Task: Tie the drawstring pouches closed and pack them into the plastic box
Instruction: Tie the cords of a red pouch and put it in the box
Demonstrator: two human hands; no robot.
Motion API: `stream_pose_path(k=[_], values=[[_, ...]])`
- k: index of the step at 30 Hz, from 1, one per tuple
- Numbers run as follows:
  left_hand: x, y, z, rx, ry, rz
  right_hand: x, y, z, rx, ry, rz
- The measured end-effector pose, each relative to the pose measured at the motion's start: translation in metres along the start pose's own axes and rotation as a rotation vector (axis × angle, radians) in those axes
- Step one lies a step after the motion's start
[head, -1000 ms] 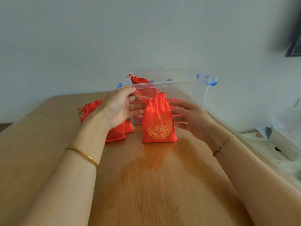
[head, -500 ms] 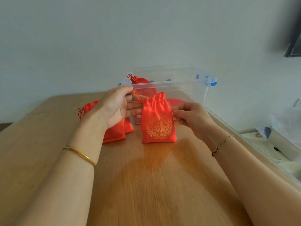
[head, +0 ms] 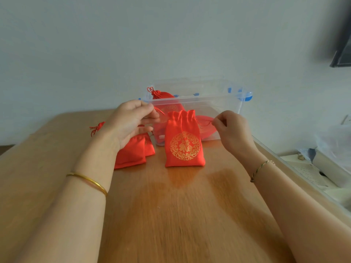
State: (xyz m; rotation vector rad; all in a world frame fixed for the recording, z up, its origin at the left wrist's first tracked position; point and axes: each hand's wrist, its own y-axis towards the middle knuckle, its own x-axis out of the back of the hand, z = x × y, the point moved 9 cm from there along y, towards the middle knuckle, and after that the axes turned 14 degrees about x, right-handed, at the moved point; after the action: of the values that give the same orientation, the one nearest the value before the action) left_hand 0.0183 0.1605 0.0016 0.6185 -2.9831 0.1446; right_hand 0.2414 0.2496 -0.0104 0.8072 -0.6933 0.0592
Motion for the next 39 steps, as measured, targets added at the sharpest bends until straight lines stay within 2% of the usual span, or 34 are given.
stream_pose_path(k=[2,5,7,9,11,14,16,18,21,23,26,29,35,39], values=[[0.012,0.002,0.003,0.000,0.057,-0.090,-0.004,-0.003,-0.009,-0.152,0.239,-0.003],[0.026,0.005,0.009,0.020,0.102,-0.187,-0.031,-0.019,-0.024,-0.553,0.895,-0.003],[0.032,0.008,0.013,0.056,0.131,-0.240,-0.049,-0.030,-0.023,-0.770,1.233,0.031],[0.041,0.010,0.017,0.099,0.103,-0.287,-0.055,-0.033,-0.023,-0.899,1.463,-0.029],[0.047,0.013,0.022,0.149,-0.019,-0.287,-0.052,-0.034,-0.029,-0.961,1.553,-0.145],[0.047,0.015,0.028,0.202,-0.214,-0.238,-0.048,-0.035,-0.034,-0.973,1.557,-0.246],[0.043,0.014,0.024,0.192,-0.318,-0.200,-0.043,-0.031,-0.032,-0.916,1.530,-0.268],[0.035,0.008,0.011,0.127,-0.416,-0.115,-0.031,-0.023,-0.026,-0.800,1.436,-0.275],[0.010,-0.008,-0.022,-0.033,-0.482,0.112,0.001,-0.003,-0.006,-0.514,1.165,-0.265],[-0.011,-0.021,-0.039,-0.116,-0.418,0.205,0.019,0.010,0.023,-0.323,1.026,-0.206],[-0.029,-0.035,-0.052,-0.199,-0.216,0.207,0.034,0.024,0.069,-0.095,0.860,-0.120],[-0.038,-0.041,-0.054,-0.241,-0.010,0.202,0.041,0.030,0.099,0.050,0.737,-0.088],[-0.045,-0.043,-0.056,-0.286,0.135,0.128,0.030,0.029,0.125,0.171,0.735,0.013],[-0.046,-0.041,-0.054,-0.252,0.025,0.184,0.018,0.027,0.099,0.013,0.723,0.021]])
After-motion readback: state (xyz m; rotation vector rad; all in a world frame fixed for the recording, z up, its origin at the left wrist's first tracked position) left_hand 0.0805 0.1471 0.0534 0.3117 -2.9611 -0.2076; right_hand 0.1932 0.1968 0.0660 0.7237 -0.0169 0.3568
